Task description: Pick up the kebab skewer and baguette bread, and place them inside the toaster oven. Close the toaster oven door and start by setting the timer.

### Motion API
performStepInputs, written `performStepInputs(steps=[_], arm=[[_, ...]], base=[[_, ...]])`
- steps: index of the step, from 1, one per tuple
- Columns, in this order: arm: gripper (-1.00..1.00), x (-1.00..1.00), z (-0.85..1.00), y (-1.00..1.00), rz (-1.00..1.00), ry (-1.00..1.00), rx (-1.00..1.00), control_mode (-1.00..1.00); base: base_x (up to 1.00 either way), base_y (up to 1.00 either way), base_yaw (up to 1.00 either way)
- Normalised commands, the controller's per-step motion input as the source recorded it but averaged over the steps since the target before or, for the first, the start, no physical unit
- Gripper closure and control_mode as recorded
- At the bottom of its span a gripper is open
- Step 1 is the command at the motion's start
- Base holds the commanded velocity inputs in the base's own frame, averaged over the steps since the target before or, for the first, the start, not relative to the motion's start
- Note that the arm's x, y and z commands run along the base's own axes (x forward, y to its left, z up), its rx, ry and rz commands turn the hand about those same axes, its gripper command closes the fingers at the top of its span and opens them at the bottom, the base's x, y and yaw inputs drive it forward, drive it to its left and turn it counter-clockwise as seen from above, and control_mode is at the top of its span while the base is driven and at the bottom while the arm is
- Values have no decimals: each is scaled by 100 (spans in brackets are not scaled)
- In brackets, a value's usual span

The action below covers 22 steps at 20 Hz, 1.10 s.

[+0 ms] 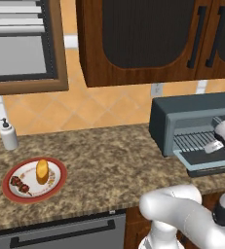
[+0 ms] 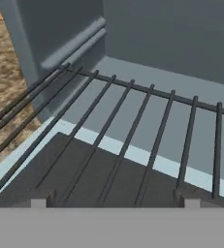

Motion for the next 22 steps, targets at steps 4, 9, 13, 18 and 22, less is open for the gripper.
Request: performStepInputs(steps=[4, 9, 13, 18, 22], arm=[[-100, -65, 100, 46, 0, 2, 9, -100], [-100, -82, 58, 100, -1, 5, 0, -100], [-100, -39, 21, 100, -6, 20, 0, -100], [-100, -21, 21, 100, -8, 19, 0, -100], [-100, -8, 0, 100, -8, 10, -3, -100]], base=[[0, 0, 0], [0, 0, 0], [0, 0, 0], [0, 0, 0], [0, 0, 0]])
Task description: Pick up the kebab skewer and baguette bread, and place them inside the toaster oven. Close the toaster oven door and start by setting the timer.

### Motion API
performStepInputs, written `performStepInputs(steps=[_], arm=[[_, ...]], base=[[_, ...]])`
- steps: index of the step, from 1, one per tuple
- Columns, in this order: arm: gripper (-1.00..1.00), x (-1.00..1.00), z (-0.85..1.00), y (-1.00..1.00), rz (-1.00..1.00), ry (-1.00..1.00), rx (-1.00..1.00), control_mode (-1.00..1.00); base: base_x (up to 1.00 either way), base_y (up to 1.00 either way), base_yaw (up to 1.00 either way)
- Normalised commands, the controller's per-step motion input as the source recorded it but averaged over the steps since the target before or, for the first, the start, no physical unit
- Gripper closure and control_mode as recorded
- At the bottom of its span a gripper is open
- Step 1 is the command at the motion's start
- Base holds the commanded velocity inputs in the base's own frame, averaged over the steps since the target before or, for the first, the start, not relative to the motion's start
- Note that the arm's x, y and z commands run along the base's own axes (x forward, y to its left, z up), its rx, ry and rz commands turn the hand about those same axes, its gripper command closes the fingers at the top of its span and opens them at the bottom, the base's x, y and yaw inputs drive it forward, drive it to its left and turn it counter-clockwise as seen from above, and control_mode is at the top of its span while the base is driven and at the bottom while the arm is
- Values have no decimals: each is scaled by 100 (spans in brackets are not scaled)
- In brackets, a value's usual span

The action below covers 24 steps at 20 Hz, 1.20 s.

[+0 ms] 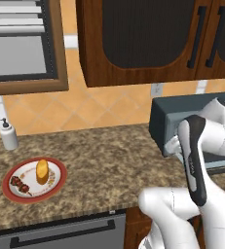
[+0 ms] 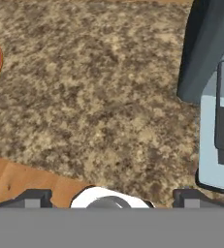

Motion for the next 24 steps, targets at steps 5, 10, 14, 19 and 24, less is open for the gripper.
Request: performStepInputs(steps=[5, 10, 14, 19, 24], arm=[[-100, -5, 0, 100, -4, 6, -1, -100], [-100, -4, 0, 100, -2, 0, -1, -100], [-100, 0, 7, 100, 0, 0, -3, -100], [-100, 17, 5, 100, -3, 0, -1, -100], [-100, 42, 0, 100, -8, 0, 0, -100]], base=[[0, 0, 0], [0, 0, 0], [0, 0, 0], [0, 0, 0], [0, 0, 0]])
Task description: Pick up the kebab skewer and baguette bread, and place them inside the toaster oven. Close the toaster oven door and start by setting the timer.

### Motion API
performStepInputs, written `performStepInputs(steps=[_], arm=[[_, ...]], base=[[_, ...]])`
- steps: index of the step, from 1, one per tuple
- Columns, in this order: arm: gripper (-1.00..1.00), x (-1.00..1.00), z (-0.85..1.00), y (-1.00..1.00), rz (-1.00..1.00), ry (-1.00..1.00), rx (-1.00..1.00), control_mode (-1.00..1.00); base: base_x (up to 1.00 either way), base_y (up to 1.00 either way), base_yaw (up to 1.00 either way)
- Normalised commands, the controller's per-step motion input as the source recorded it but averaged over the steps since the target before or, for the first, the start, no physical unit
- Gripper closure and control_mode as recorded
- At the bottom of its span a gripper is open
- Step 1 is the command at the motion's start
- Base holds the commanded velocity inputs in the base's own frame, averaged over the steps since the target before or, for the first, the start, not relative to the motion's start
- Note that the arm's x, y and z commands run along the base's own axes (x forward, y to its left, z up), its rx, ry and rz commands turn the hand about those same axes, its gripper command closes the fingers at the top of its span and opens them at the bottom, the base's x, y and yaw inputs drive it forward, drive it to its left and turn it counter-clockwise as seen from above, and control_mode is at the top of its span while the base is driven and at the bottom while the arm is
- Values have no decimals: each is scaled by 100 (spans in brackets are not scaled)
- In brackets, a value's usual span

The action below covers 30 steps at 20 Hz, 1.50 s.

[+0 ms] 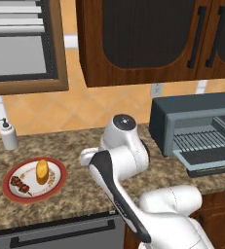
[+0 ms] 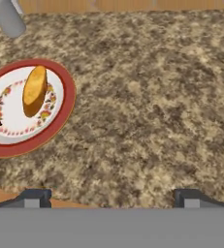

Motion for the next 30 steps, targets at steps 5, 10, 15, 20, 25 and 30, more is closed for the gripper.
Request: performStepInputs(steps=[5, 10, 15, 20, 25, 30], arm=[[-100, 63, -10, 100, -2, 8, 1, -100], [-100, 65, -41, 100, 0, 12, 0, -100], [-100, 54, -49, 93, 0, 14, 0, -100], [-100, 43, -33, 75, 0, 7, 0, -100], [-100, 31, -37, 11, 0, 3, 0, -100], [-100, 25, -40, 4, 0, 4, 0, -100]], base=[[0, 0, 0], [0, 0, 0], [0, 0, 0], [0, 0, 0], [0, 0, 0], [0, 0, 0]])
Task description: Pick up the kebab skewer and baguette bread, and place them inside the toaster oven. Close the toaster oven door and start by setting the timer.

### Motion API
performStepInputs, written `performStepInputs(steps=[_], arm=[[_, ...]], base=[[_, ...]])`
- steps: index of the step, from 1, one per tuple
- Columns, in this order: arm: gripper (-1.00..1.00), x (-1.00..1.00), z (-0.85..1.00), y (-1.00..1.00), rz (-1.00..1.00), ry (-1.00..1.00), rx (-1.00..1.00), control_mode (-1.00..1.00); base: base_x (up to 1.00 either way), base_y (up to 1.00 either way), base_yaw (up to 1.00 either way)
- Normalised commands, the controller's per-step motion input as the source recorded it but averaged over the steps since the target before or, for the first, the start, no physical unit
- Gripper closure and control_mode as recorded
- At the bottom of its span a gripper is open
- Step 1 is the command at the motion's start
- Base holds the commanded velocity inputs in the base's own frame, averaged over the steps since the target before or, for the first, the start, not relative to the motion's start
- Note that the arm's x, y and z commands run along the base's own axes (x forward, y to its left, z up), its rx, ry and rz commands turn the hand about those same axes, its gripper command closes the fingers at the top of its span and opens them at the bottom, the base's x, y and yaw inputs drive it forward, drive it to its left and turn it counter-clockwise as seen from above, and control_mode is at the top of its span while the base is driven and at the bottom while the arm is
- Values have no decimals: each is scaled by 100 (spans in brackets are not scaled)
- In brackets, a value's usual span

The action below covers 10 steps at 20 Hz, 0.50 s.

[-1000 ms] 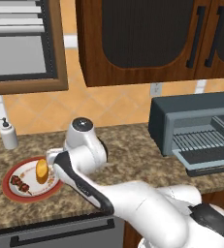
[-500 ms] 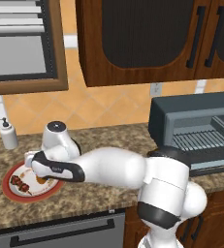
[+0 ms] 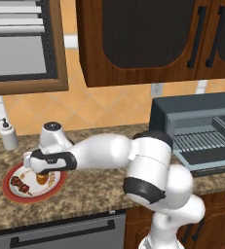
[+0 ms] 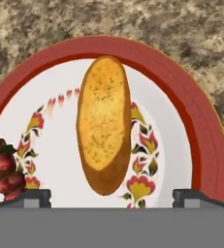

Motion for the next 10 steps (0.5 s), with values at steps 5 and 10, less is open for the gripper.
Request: performStepInputs(steps=[5, 10], arm=[[-100, 24, -35, 34, 0, 3, -1, -100], [-100, 20, -27, 21, 0, 6, -6, -100]], base=[[0, 0, 0], [0, 0, 0]])
